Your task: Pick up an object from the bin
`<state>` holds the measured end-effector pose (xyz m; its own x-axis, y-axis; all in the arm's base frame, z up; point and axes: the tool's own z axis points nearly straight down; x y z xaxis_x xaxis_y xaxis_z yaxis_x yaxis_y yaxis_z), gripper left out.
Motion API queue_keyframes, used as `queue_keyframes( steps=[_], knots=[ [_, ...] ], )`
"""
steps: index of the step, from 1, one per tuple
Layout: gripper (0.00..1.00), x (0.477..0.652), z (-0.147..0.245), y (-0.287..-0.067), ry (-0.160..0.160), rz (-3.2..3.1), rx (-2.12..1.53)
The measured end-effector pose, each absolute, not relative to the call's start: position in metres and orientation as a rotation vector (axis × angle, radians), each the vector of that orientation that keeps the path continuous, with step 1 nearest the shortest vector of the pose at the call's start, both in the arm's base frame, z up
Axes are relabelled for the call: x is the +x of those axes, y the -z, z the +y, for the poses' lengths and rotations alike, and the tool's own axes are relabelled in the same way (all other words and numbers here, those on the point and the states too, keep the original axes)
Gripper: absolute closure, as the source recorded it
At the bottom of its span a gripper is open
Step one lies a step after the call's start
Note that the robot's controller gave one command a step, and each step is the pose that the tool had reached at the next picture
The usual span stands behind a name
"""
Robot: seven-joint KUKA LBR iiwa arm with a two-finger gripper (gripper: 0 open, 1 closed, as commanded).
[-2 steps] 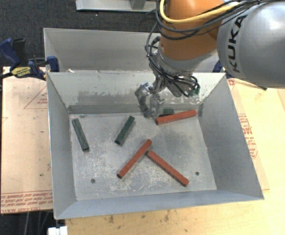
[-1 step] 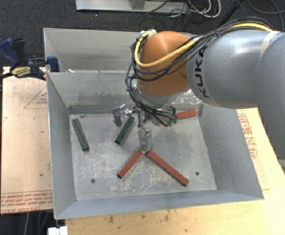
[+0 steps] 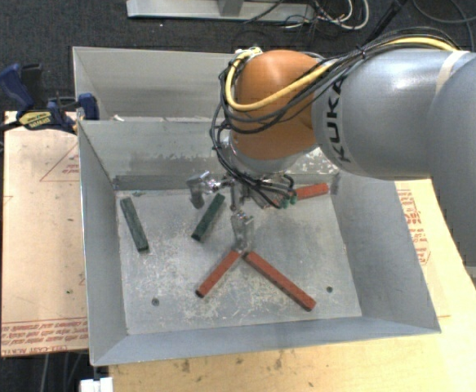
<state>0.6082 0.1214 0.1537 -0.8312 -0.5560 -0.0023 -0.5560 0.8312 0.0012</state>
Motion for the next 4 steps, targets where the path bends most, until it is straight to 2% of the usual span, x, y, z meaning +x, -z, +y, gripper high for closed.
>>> queue_keyframes(
  steps=[1, 2, 3, 4],
  knots=[
    [1.0, 0.638, 0.119, -0.072, -0.002, 2.775, -1.463],
    [1.0, 0.638, 0.119, -0.072, -0.002, 2.776, -1.463],
    [1.0, 0.589, 0.114, -0.281, -0.001, 2.788, -1.438],
    [1.0, 0.589, 0.114, -0.28, -0.001, 2.789, -1.436]
  ],
)
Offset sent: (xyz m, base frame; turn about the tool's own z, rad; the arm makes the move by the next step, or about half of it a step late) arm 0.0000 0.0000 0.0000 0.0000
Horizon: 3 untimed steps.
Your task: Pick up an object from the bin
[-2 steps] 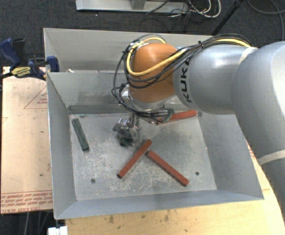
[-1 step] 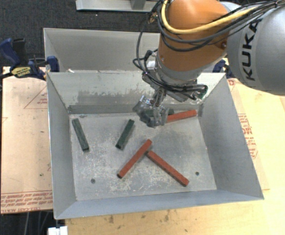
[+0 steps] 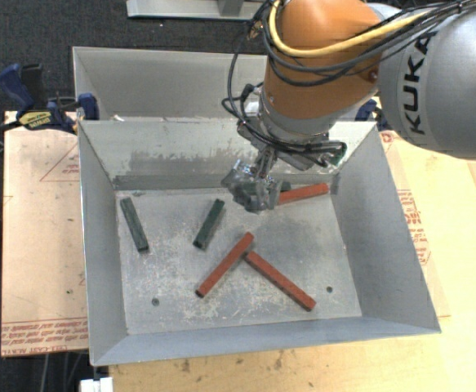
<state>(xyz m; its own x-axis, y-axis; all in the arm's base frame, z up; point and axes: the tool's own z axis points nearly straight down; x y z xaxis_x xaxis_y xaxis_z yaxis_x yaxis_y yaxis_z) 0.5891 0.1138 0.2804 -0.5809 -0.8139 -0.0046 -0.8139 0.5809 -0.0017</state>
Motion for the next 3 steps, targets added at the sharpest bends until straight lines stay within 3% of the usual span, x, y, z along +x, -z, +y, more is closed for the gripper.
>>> queue_keyframes(
  steps=[1, 2, 3],
  knots=[
    [0.0, 0.571, 0.136, -0.162, -0.004, 2.645, -1.694],
    [0.0, 0.571, 0.136, -0.162, -0.004, 2.644, -1.695],
    [0.0, 0.568, 0.137, -0.145, 0.003, 2.582, -1.774]
  ],
)
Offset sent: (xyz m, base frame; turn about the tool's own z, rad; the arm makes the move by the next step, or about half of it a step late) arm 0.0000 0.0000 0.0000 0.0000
